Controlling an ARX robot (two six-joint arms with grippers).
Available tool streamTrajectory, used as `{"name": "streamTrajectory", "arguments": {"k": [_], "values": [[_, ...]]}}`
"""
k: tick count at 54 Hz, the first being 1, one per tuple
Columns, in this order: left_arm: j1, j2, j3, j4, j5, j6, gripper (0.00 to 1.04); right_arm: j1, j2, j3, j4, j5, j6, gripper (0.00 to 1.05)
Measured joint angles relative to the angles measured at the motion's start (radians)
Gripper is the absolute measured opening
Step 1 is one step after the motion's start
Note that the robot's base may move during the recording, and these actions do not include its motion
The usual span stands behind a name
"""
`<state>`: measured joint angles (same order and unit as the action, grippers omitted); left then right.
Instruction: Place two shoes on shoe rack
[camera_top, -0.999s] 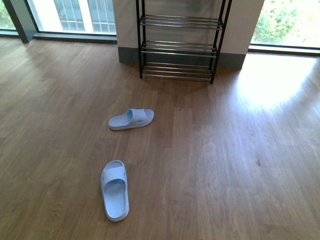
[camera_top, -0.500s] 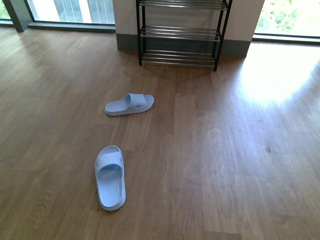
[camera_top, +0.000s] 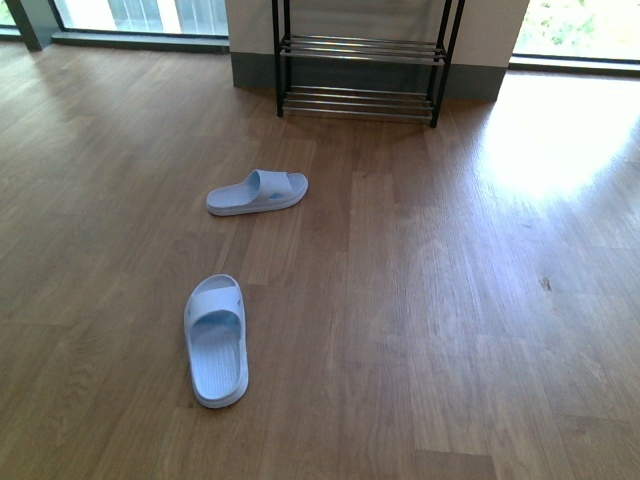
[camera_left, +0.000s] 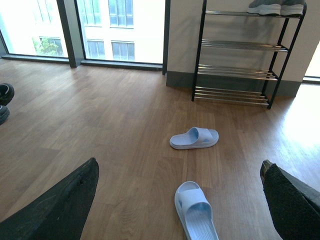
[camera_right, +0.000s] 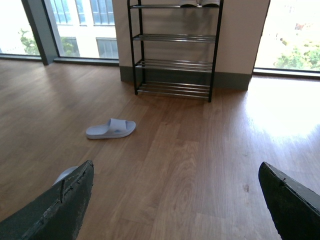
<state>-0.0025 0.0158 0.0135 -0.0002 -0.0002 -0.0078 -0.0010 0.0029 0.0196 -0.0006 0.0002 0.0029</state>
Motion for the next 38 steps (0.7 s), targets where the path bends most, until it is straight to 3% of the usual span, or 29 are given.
{"name": "streamTrajectory", "arguments": {"k": [38], "values": [[0.000,0.000,0.000,0.000,-0.001,0.000,0.95,0.000,0.000,0.000,0.000,-0.003,0.000,0.96]]}}
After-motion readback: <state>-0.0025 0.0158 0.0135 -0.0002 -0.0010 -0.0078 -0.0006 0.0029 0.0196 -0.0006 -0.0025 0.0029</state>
